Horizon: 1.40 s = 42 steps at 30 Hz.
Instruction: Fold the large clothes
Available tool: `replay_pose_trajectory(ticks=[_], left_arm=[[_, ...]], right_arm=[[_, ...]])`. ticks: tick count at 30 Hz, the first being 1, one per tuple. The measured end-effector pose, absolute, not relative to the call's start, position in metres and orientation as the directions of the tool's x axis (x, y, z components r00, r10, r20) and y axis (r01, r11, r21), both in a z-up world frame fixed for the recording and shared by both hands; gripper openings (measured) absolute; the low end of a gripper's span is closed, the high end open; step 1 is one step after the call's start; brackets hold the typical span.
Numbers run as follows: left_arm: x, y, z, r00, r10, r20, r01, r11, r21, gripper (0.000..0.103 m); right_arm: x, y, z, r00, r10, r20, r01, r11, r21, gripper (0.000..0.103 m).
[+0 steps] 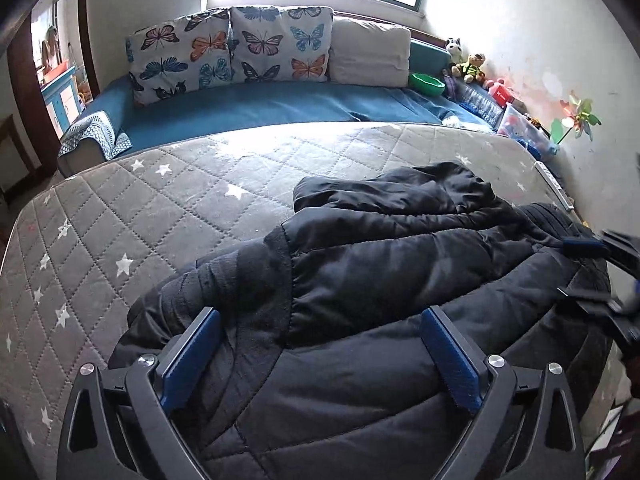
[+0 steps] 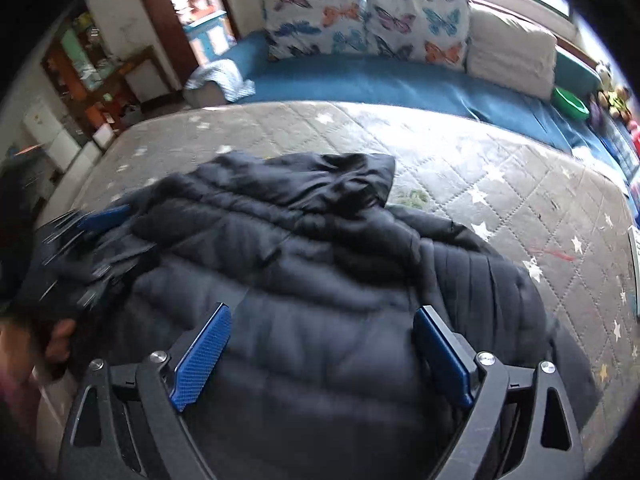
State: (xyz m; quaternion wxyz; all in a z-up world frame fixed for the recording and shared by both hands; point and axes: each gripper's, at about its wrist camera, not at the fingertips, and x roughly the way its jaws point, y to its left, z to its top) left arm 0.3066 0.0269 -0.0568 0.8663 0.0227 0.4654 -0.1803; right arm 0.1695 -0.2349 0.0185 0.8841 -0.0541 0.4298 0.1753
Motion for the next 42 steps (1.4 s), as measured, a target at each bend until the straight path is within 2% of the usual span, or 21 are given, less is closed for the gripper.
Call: replay_pose_trajectory(ticks=[6, 10, 14, 23, 27, 34, 38, 42], left_arm=[[0.306, 0.028, -0.056, 0.504, -0.297, -0.811, 0.338, 0.932, -0.131, 0.103], [0.302, 0.027, -0.054, 0.514, -0.294, -0.806, 0.342, 0.932, -0.122, 0.103], [0.299, 0.027, -0.055, 0.523, -0.289, -0.802, 0.343, 0.933, -0.112, 0.103], [0.293, 0.027, -0.049, 0.534, -0.266, -0.802, 0.336, 0.938, -0.088, 0.103], [0.267, 0.039, -0.025, 0.566, -0.291, -0.771, 0.341, 0.935, -0.102, 0.103], [0.188, 0.087, 0.005, 0.612, -0.346, -0.711, 0.35, 0.925, -0.149, 0.103], [0.15, 0.111, -0.003, 0.595, -0.359, -0.719, 0.337, 0.924, -0.182, 0.103], [0.12, 0.129, -0.016, 0.588, -0.36, -0.725, 0.308, 0.928, -0.211, 0.103]], right_arm=[[0.114, -0.256, 0.011, 0.595, 0.266, -0.759, -0.373, 0.927, 0.032, 0.1], [0.1, -0.264, -0.016, 0.63, 0.205, -0.749, -0.373, 0.926, -0.061, 0.103], [0.107, -0.273, -0.032, 0.645, 0.262, -0.718, -0.367, 0.93, 0.01, 0.103], [0.104, -0.274, -0.033, 0.638, 0.276, -0.719, -0.399, 0.917, -0.002, 0.103], [0.095, -0.271, -0.017, 0.627, 0.229, -0.744, -0.389, 0.92, -0.044, 0.103], [0.112, -0.26, 0.017, 0.663, 0.283, -0.693, -0.414, 0.91, -0.025, 0.103], [0.153, -0.268, -0.008, 0.621, 0.275, -0.734, -0.357, 0.933, 0.047, 0.103], [0.154, -0.27, -0.021, 0.66, 0.275, -0.699, -0.35, 0.936, 0.038, 0.103]])
